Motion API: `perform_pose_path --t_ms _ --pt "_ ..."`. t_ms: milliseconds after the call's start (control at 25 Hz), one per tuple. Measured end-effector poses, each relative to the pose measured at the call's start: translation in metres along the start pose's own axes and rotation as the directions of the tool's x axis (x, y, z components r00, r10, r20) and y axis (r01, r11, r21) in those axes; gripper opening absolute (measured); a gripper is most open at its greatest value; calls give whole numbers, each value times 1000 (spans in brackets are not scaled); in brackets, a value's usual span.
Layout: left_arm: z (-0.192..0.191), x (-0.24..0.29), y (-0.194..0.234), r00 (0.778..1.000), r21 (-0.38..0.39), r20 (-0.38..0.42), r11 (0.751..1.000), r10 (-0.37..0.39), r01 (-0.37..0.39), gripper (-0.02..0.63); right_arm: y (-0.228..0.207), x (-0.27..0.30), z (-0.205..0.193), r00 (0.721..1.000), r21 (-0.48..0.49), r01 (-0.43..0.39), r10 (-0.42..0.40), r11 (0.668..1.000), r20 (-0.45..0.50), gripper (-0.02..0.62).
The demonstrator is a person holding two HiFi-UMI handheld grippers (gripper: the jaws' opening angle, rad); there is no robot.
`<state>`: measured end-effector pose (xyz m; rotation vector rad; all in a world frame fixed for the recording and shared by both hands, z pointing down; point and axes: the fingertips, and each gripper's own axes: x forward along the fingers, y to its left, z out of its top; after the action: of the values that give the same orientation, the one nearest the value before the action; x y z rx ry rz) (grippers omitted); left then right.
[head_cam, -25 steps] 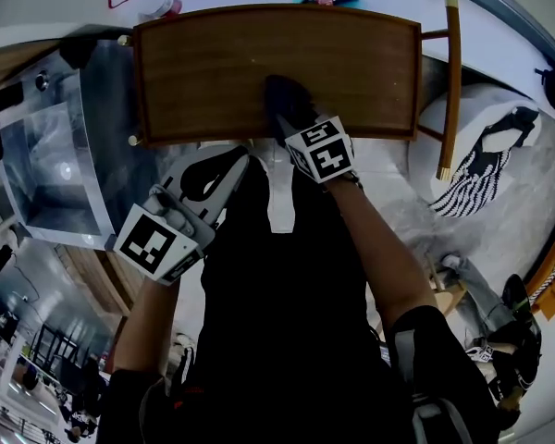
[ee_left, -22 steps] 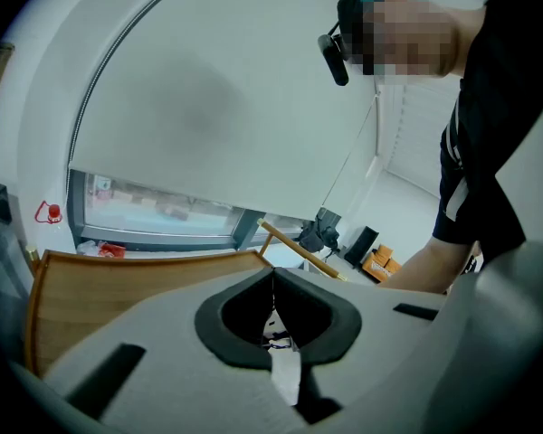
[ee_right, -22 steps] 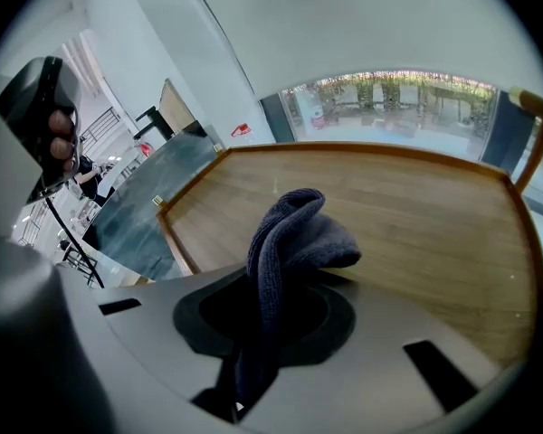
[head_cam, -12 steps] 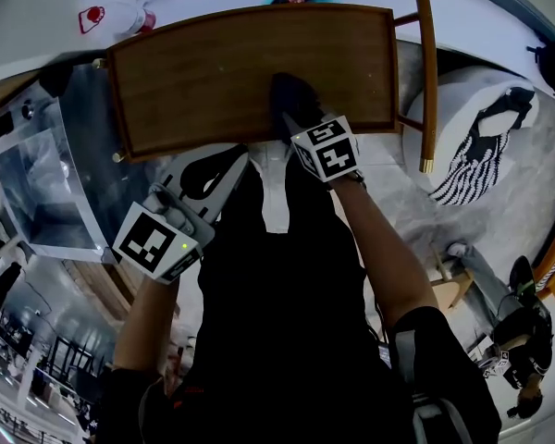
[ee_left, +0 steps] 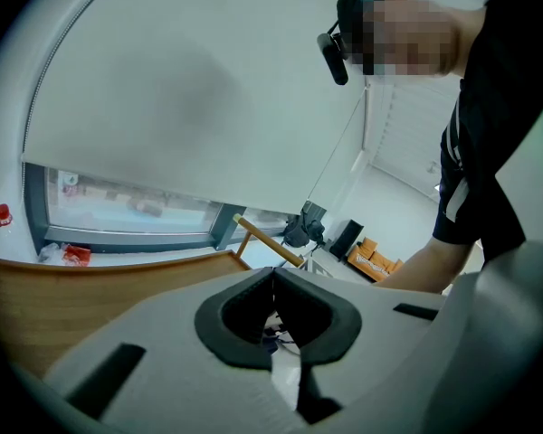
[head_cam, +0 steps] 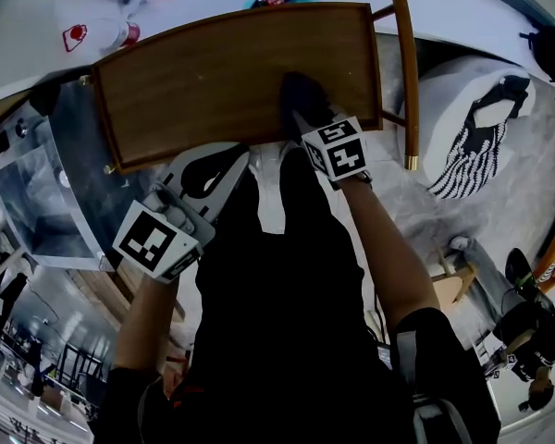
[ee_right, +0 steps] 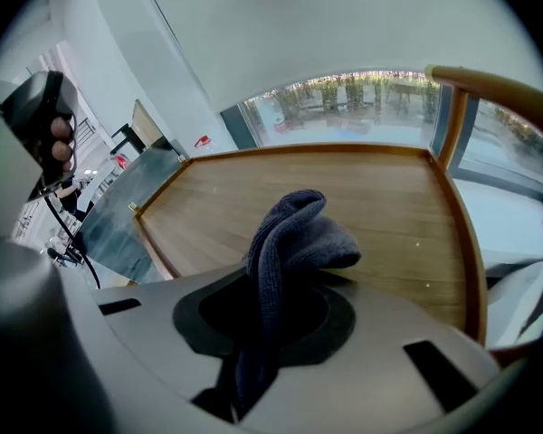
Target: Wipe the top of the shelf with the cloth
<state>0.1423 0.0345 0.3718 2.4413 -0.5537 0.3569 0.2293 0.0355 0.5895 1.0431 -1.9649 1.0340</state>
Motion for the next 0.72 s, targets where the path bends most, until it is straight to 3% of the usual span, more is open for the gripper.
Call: perform_pose_path --t_ms 720 --pt "10 39 -17 999 17 -15 999 -42 43 20 -66 -36 -16 996 51 94 -94 994 1 58"
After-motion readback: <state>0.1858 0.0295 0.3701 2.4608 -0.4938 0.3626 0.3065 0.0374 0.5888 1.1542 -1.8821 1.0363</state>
